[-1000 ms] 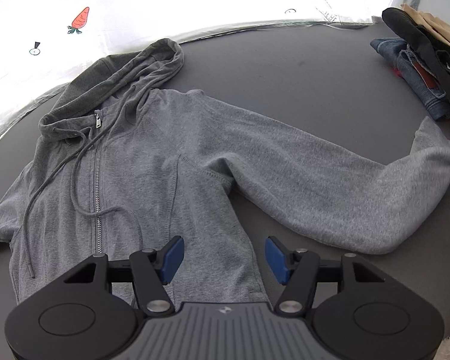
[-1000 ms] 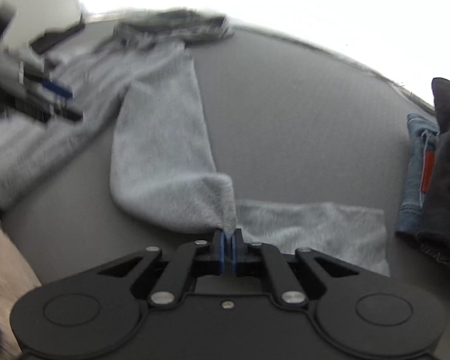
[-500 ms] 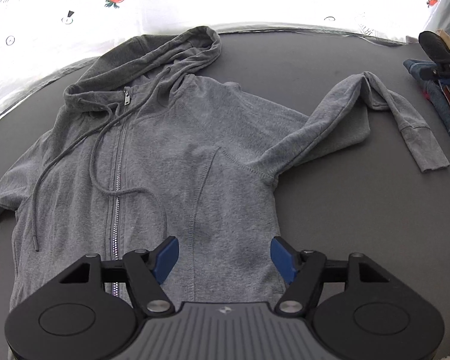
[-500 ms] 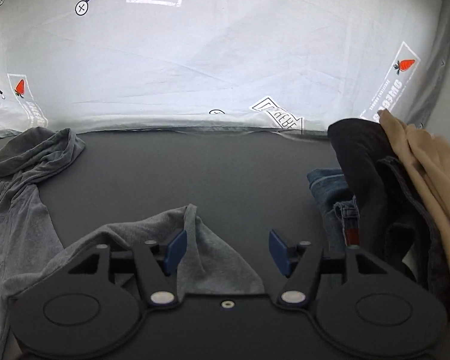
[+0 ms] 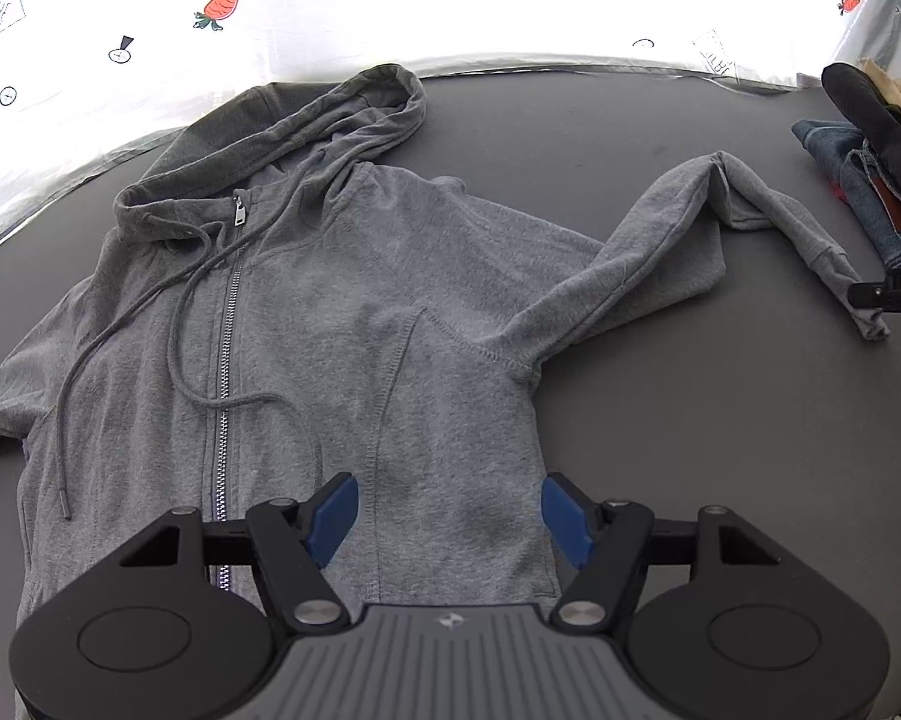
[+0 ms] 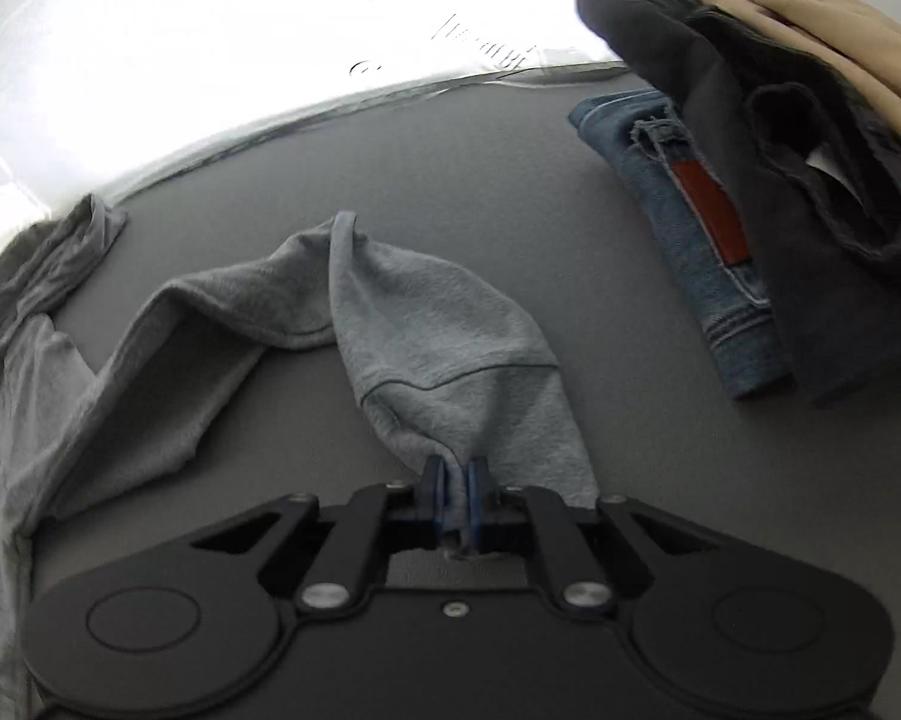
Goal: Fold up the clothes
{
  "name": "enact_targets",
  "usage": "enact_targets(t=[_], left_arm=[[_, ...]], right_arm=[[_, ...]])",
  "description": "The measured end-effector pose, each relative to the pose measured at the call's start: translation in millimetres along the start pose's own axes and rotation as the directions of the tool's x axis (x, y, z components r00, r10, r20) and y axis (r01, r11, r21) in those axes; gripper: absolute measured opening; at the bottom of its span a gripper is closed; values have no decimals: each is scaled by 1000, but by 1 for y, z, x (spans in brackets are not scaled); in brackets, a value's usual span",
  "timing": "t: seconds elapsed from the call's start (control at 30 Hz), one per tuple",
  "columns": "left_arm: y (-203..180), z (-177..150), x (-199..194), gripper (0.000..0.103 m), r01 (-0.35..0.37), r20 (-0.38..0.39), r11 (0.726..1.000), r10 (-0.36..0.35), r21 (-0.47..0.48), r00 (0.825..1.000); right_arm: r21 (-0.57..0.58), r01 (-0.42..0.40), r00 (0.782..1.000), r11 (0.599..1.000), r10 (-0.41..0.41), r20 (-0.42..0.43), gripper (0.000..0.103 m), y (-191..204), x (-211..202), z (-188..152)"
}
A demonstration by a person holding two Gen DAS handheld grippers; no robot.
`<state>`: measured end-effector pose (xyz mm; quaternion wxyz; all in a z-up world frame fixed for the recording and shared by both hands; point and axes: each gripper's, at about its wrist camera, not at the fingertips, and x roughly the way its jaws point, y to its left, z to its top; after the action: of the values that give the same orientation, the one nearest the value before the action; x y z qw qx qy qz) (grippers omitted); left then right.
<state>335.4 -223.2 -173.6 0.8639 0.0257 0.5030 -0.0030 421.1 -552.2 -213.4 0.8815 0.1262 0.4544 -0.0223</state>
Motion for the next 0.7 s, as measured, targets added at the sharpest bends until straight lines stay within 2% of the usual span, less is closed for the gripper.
enact_targets(t=[0.1, 0.2, 0.27, 0.3, 0.37, 0.43, 0.5, 0.57, 0.6, 0.63, 0.67, 0.7], left_arm=[[-2, -2, -6, 69, 3, 17, 1000, -3, 5, 1000], [0, -13, -13, 69, 11, 35, 1000, -11, 0, 999], [1, -20, -19, 69, 25, 41, 1000, -25, -13, 999], [0, -25, -21, 69, 35, 40, 999, -34, -20, 999], [0, -34, -26, 69, 43, 30, 999, -42, -29, 999], [-2, -44, -33, 69, 37, 21, 999, -36, -23, 999], [-1, -52, -39, 69, 29, 18, 999, -29, -23, 999], [-1, -60, -46, 70, 21, 15, 1000, -21, -23, 1000], [1, -64, -49, 70, 16, 12, 1000, -16, -25, 1000], [3, -68, -50, 70, 14, 9, 1000, -14, -26, 1000], [5, -71, -51, 70, 13, 4, 1000, -13, -27, 1000], [6, -75, -53, 70, 11, 2, 1000, -11, -28, 1000]], right_arm=[[149, -90, 994, 985, 81, 68, 6, -31, -61, 2], [364, -232, 969, 902, 182, 167, 5, -83, -137, -8], [445, -236, 965, 864, 154, 212, 4, -108, -169, -26], [470, -206, 970, 858, 115, 216, 4, -120, -180, -35], [498, -57, 986, 865, -29, 162, 4, -138, -186, -49], [495, 95, 986, 864, -150, 72, 4, -150, -177, -67], [449, 190, 978, 873, -210, -7, 8, -153, -160, -85], [399, 271, 962, 876, -264, -72, 23, -154, -144, -104], [383, 280, 959, 880, -271, -79, 32, -151, -138, -113], [373, 277, 960, 886, -268, -77, 51, -148, -132, -123], [362, 271, 962, 892, -262, -75, 58, -145, -126, -133], [348, 270, 963, 898, -259, -77, 58, -141, -119, -142]])
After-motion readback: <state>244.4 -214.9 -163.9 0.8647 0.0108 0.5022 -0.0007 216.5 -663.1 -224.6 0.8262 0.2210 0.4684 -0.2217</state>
